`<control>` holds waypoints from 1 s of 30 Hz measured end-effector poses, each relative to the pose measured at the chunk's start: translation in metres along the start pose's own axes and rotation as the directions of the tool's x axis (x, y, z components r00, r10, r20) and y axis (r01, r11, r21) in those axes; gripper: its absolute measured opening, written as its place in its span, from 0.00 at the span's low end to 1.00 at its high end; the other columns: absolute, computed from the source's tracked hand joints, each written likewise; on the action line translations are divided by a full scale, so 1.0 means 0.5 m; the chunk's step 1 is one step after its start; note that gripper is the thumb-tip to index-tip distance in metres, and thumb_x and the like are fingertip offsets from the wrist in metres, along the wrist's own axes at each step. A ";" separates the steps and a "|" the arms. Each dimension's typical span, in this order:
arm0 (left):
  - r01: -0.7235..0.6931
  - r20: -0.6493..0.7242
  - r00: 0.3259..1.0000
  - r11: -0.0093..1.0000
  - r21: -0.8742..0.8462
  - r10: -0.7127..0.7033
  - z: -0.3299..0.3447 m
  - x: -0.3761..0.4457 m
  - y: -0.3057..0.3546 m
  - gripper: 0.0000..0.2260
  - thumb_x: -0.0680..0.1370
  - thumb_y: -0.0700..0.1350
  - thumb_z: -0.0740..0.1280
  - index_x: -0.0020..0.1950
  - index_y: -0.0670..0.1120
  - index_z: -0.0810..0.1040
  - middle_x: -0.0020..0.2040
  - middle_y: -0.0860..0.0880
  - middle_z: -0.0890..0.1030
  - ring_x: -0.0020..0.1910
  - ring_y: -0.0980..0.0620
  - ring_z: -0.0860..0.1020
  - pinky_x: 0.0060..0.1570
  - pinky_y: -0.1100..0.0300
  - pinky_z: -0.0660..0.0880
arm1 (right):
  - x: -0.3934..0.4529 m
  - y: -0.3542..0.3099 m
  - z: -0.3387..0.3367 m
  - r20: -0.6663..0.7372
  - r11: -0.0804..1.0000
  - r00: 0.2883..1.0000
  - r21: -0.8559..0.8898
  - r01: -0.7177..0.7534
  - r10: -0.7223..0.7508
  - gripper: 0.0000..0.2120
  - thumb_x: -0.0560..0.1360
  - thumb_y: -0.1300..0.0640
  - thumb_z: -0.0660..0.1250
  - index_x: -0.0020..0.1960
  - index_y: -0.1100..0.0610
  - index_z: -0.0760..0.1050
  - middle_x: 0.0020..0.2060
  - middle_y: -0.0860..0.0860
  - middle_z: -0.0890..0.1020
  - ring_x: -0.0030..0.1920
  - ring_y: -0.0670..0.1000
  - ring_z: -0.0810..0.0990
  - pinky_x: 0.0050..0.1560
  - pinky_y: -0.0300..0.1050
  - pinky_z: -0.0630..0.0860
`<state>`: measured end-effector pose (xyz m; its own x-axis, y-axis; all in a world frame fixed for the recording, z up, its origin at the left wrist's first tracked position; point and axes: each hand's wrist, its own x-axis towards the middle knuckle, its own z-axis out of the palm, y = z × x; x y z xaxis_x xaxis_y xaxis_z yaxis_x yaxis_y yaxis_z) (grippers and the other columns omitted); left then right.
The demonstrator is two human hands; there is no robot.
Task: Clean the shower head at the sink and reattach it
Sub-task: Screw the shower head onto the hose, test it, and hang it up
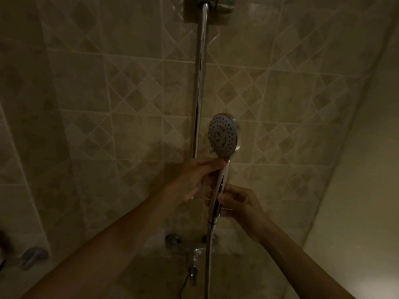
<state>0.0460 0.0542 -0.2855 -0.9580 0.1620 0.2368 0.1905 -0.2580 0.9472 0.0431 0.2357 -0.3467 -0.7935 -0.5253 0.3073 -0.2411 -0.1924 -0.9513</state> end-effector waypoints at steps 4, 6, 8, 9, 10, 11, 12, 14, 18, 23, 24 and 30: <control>-0.030 -0.104 0.994 0.999 0.036 0.033 0.000 -0.009 -0.056 0.08 0.71 0.47 0.77 0.48 0.49 0.89 0.47 0.46 0.88 0.47 0.50 0.87 0.45 0.61 0.81 | -0.022 0.036 0.000 -0.162 0.999 0.986 -0.021 -0.038 0.034 0.14 0.72 0.54 0.78 0.55 0.58 0.85 0.50 0.58 0.88 0.51 0.58 0.88 0.45 0.46 0.83; -0.033 -0.131 0.991 0.998 0.044 0.038 -0.002 -0.016 -0.080 0.05 0.74 0.45 0.75 0.48 0.50 0.89 0.49 0.46 0.88 0.49 0.50 0.87 0.46 0.62 0.81 | -0.029 0.054 0.000 -0.242 0.998 0.970 -0.041 -0.037 0.026 0.15 0.68 0.56 0.82 0.51 0.59 0.85 0.44 0.57 0.88 0.45 0.54 0.88 0.41 0.43 0.82; -0.034 -0.130 0.991 0.998 0.046 0.040 -0.003 -0.026 -0.103 0.05 0.74 0.46 0.75 0.49 0.50 0.89 0.51 0.46 0.88 0.51 0.49 0.86 0.47 0.63 0.81 | -0.037 0.073 -0.001 -0.321 0.996 0.946 -0.063 -0.064 0.040 0.18 0.64 0.55 0.84 0.49 0.60 0.85 0.40 0.56 0.88 0.41 0.51 0.88 0.39 0.41 0.82; -0.033 -0.127 0.991 0.999 0.042 0.038 -0.003 -0.031 -0.115 0.06 0.75 0.45 0.74 0.50 0.50 0.89 0.51 0.46 0.88 0.52 0.50 0.86 0.48 0.63 0.81 | -0.042 0.082 -0.003 -0.351 0.993 0.935 -0.086 -0.086 0.050 0.18 0.63 0.54 0.83 0.49 0.59 0.85 0.39 0.56 0.88 0.40 0.50 0.88 0.38 0.40 0.82; -0.027 -0.128 0.991 0.999 0.034 0.031 -0.002 -0.036 -0.128 0.05 0.76 0.44 0.73 0.49 0.51 0.89 0.51 0.47 0.88 0.52 0.51 0.86 0.48 0.64 0.81 | -0.047 0.093 -0.005 -0.371 0.987 0.927 -0.117 -0.109 0.059 0.18 0.64 0.53 0.84 0.49 0.58 0.85 0.39 0.55 0.89 0.40 0.50 0.88 0.38 0.39 0.82; -0.018 -0.136 0.990 1.000 0.025 0.022 -0.001 -0.040 -0.141 0.07 0.77 0.42 0.72 0.49 0.51 0.89 0.51 0.48 0.88 0.52 0.52 0.86 0.48 0.64 0.81 | -0.052 0.105 -0.007 -0.380 0.981 0.923 -0.149 -0.127 0.061 0.16 0.65 0.53 0.84 0.50 0.56 0.85 0.39 0.54 0.89 0.41 0.50 0.88 0.40 0.41 0.82; -0.006 -0.146 0.989 1.000 0.016 0.008 -0.001 -0.043 -0.154 0.08 0.79 0.40 0.71 0.49 0.51 0.88 0.51 0.49 0.88 0.52 0.52 0.86 0.48 0.65 0.81 | -0.056 0.118 -0.009 -0.383 0.975 0.921 -0.175 -0.140 0.064 0.15 0.66 0.53 0.83 0.50 0.54 0.86 0.40 0.54 0.89 0.43 0.51 0.89 0.43 0.46 0.84; 0.033 -0.171 0.985 0.999 0.004 -0.032 -0.001 -0.048 -0.180 0.08 0.79 0.39 0.70 0.52 0.49 0.87 0.51 0.48 0.88 0.53 0.52 0.86 0.49 0.65 0.80 | -0.063 0.141 -0.009 -0.382 0.966 0.921 -0.201 -0.163 0.076 0.11 0.68 0.51 0.83 0.47 0.53 0.87 0.40 0.55 0.89 0.45 0.54 0.89 0.52 0.55 0.85; 0.074 -0.211 0.975 0.997 -0.014 -0.075 -0.009 -0.059 -0.226 0.10 0.79 0.40 0.70 0.60 0.42 0.84 0.55 0.44 0.87 0.56 0.48 0.85 0.53 0.62 0.81 | -0.074 0.181 -0.004 -0.423 0.951 0.901 -0.225 -0.211 0.100 0.08 0.69 0.55 0.83 0.46 0.54 0.88 0.40 0.50 0.90 0.44 0.51 0.89 0.53 0.57 0.85; 0.173 -0.225 0.953 0.974 -0.144 -0.203 -0.023 -0.101 -0.303 0.11 0.79 0.41 0.70 0.61 0.43 0.84 0.55 0.44 0.87 0.56 0.47 0.85 0.51 0.60 0.82 | -0.110 0.241 0.001 -0.412 0.933 0.908 -0.290 -0.212 0.078 0.07 0.68 0.48 0.82 0.43 0.48 0.88 0.38 0.48 0.89 0.42 0.49 0.89 0.46 0.49 0.85; 0.186 -0.234 0.946 0.967 -0.175 -0.224 -0.027 -0.112 -0.322 0.09 0.79 0.41 0.70 0.58 0.45 0.86 0.55 0.44 0.87 0.56 0.47 0.85 0.51 0.61 0.81 | -0.119 0.255 0.003 -0.414 0.930 0.905 -0.287 -0.230 0.096 0.06 0.68 0.49 0.82 0.43 0.46 0.88 0.39 0.47 0.89 0.42 0.48 0.89 0.46 0.46 0.85; 0.270 -0.267 0.895 0.910 -0.315 -0.358 -0.031 -0.175 -0.421 0.12 0.77 0.44 0.68 0.57 0.45 0.86 0.57 0.45 0.87 0.58 0.49 0.84 0.53 0.59 0.81 | -0.170 0.358 0.007 -0.441 0.866 0.858 -0.285 -0.411 0.261 0.18 0.65 0.40 0.81 0.49 0.49 0.88 0.42 0.44 0.89 0.43 0.43 0.88 0.46 0.47 0.84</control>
<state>0.0863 0.0795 -0.5091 -0.9825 -0.0171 -0.1852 -0.1532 -0.4908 0.8577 0.0691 0.2429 -0.5431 -0.9908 -0.1353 0.0037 -0.0426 0.2856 -0.9574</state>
